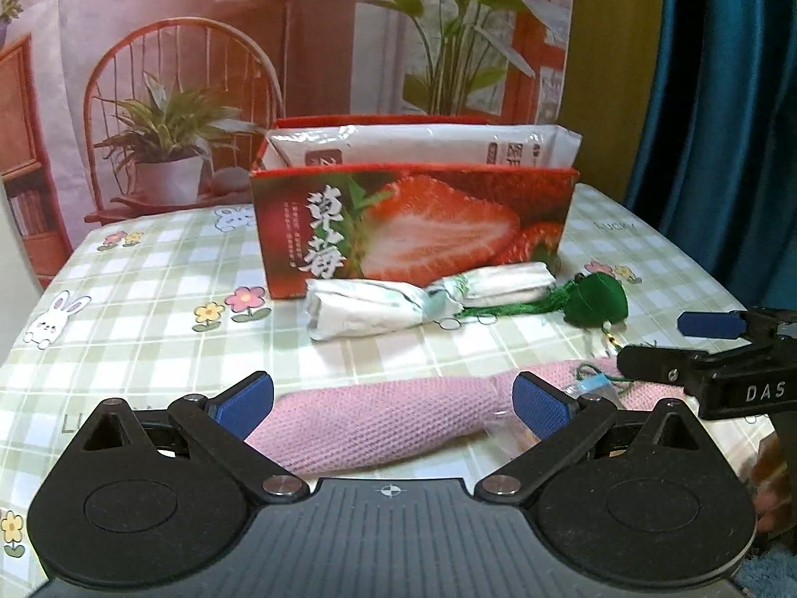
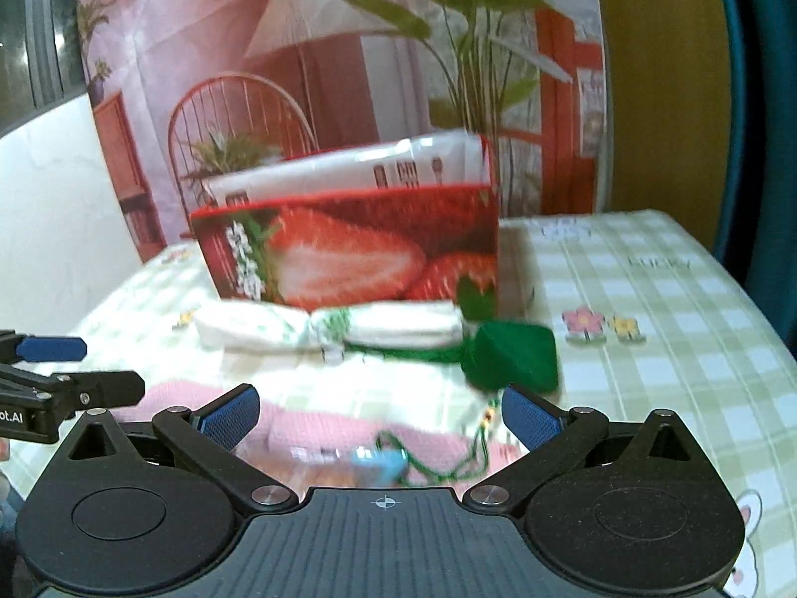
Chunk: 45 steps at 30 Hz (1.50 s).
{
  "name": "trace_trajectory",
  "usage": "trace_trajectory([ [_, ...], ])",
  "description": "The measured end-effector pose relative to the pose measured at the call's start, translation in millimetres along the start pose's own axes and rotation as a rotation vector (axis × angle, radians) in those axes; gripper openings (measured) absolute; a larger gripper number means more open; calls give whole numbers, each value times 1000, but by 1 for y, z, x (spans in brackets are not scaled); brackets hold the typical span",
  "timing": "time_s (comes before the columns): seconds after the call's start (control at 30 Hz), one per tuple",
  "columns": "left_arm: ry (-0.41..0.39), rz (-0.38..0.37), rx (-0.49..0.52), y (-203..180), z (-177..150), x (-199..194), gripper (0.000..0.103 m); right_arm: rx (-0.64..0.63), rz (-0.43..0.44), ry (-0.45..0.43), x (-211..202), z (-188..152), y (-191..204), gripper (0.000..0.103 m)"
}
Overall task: Organize soft objects
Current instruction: 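Withdraw both open grippers from the box toward the pink knit item, then lower both open grippers around the bread package on the pink knit item, then close both grippers on the bread package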
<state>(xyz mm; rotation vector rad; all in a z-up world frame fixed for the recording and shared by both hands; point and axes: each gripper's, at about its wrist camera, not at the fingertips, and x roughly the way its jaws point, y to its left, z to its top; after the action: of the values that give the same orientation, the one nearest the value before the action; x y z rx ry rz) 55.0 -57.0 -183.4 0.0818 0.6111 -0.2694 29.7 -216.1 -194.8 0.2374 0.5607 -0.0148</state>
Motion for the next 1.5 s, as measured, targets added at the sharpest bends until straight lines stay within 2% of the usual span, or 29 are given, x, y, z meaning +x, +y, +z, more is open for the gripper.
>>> trace_trajectory([
  [0.07,7,-8,3,-1,-1,2,103,-7,5,31,2,-3,0,103],
  [0.2,22,-33,-5,-2,-3,4,101,-64,-40,91,7,-6,7,103],
  [0.4,56,-81,-23,-3,-9,10,95,-96,11,209,12,-20,10,102],
  [0.47,65,-98,-23,-4,-10,12,94,-113,53,258,15,-26,13,98],
  [0.5,67,-105,-22,-4,-11,12,93,-114,64,279,18,-28,14,89],
  [0.57,71,-117,-21,-4,-13,13,93,-95,114,297,20,-29,14,81],
  [0.7,84,-136,-40,-1,-16,15,85,-90,188,300,22,-26,20,61],
  [0.97,119,-160,-113,8,-23,25,67,-84,214,275,44,-13,28,54],
  [1.13,121,-181,-123,10,-24,28,65,-28,208,246,59,-7,27,50],
  [1.27,131,-230,-130,8,-27,31,58,-9,193,218,47,-12,21,49],
  [1.5,180,-329,-96,-10,-31,42,57,125,198,211,33,-20,-6,35],
])
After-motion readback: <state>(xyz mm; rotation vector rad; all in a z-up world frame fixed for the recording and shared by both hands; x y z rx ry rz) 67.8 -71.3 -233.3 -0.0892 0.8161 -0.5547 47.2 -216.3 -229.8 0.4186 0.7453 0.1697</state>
